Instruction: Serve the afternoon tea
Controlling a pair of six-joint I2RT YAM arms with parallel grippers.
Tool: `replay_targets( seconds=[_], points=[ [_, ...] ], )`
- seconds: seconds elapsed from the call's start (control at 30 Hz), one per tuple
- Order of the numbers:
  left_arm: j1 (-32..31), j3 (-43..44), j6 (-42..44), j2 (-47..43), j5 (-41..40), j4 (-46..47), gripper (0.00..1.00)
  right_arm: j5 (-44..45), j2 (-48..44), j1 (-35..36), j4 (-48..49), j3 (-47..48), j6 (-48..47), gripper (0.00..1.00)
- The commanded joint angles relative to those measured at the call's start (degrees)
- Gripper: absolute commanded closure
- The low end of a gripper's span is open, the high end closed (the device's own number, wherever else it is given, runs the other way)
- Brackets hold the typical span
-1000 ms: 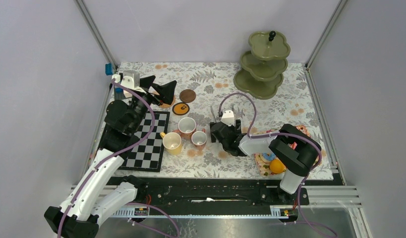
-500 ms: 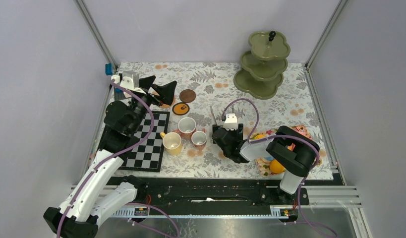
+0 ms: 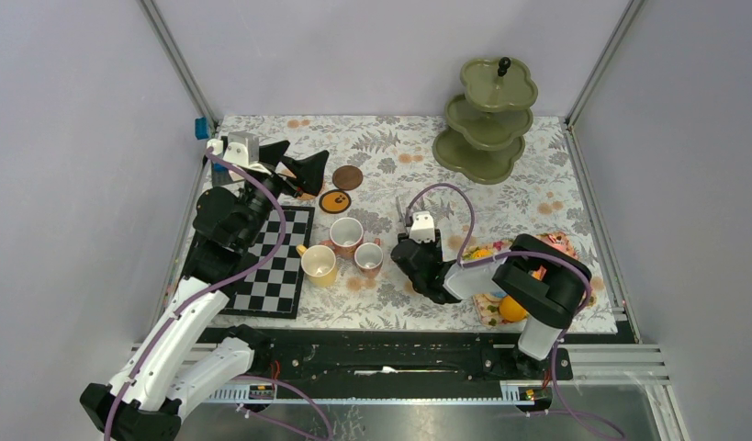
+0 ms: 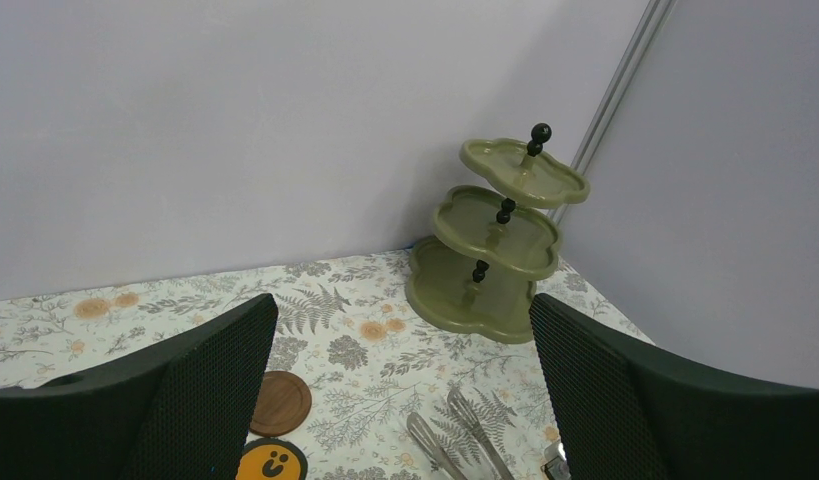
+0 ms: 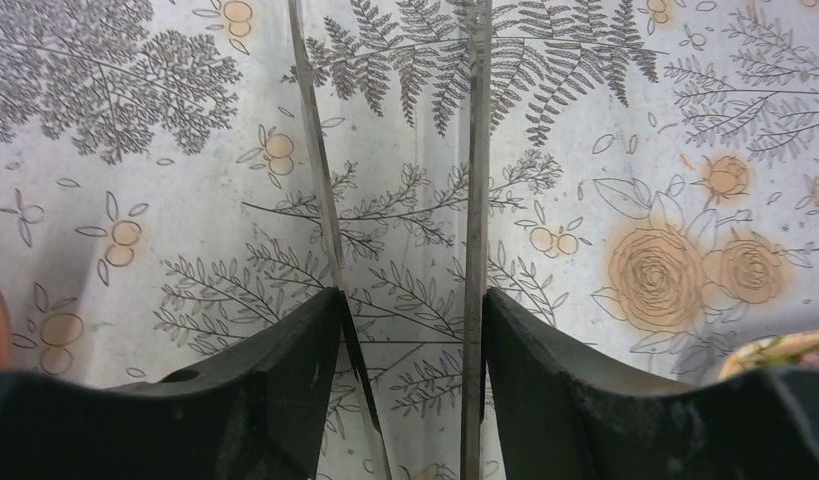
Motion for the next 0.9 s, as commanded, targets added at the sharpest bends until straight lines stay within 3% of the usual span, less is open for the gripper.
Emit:
replay_targets(
  seconds=[0.0, 0.07, 0.5, 0.87],
  points=[
    [-0.3, 0.3, -0.4, -0.9, -0.4, 2.9, 0.01, 2.2, -3.3, 0.5, -5.9, -0.1, -4.3, 0.45],
    [-0.3, 0.3, -0.6, -0.8, -0.3, 2.9, 0.01, 2.0, -6.0, 0.5, -6.9, 0.0, -5.0, 0.52],
    [-0.5, 0.4, -1.1, -0.6, 0.1, 2.9, 0.01, 1.0, -21.3, 0.4, -22.5, 4.1, -6.8, 0.51],
    [-1.2, 1.2, -2.6, -2.6, 1.4, 2.7, 0.01, 1.5, -42.0, -3.7, -50.8, 7.9, 2.2, 0.51]
  ],
)
